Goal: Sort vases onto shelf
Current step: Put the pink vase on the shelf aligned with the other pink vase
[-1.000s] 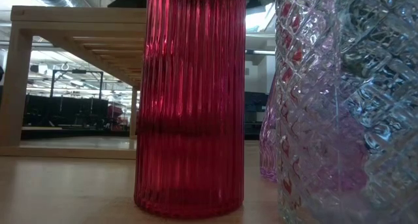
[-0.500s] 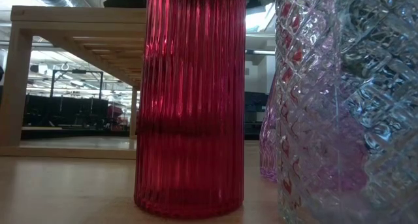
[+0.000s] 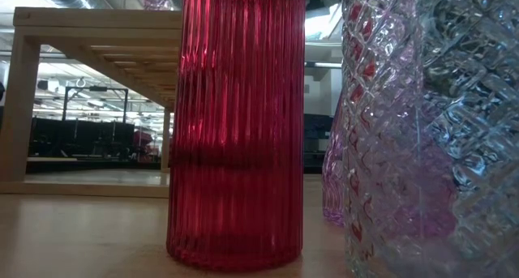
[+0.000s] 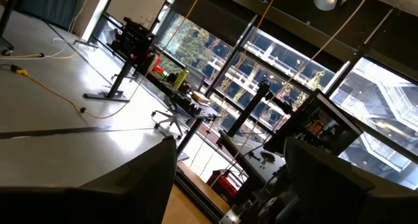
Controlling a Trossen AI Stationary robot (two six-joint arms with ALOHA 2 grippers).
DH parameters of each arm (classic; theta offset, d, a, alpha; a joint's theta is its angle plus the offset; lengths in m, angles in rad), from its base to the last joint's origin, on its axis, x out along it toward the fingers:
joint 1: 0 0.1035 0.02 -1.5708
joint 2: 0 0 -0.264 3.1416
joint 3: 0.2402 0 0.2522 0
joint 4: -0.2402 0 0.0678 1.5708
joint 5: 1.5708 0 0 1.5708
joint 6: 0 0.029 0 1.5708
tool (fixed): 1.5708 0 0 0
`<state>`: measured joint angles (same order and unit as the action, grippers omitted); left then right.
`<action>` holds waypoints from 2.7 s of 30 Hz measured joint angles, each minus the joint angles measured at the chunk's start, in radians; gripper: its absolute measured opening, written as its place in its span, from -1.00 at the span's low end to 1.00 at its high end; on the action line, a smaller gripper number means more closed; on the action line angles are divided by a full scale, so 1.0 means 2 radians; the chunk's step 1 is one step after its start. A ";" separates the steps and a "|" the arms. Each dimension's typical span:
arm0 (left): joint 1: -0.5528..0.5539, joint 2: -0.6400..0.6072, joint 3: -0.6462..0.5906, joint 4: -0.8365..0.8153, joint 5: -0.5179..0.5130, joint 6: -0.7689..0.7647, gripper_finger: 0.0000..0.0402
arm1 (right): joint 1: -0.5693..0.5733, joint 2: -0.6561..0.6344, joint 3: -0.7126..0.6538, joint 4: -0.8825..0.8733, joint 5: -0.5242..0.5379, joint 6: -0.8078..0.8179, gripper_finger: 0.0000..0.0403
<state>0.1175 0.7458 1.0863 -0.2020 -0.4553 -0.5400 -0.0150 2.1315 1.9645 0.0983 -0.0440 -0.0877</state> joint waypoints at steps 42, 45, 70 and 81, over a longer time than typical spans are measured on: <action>0.000 0.000 0.000 0.000 0.000 0.000 0.37 | 0.313 -0.291 -0.315 -0.441 0.147 0.230 0.19; 0.000 0.000 0.000 0.000 0.000 0.000 0.37 | 0.319 -0.340 -0.419 -0.302 0.165 0.255 0.19; 0.000 0.000 0.000 0.000 0.000 0.000 0.37 | 0.248 -0.244 -0.582 0.141 0.039 0.148 0.19; 0.000 0.000 0.000 0.000 0.000 0.000 0.37 | 0.249 -0.198 -0.581 0.237 0.040 0.140 -0.54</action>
<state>0.1173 0.7460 1.0859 -0.2018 -0.4553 -0.5400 0.4835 1.7348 0.8028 0.5721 0.0367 0.1915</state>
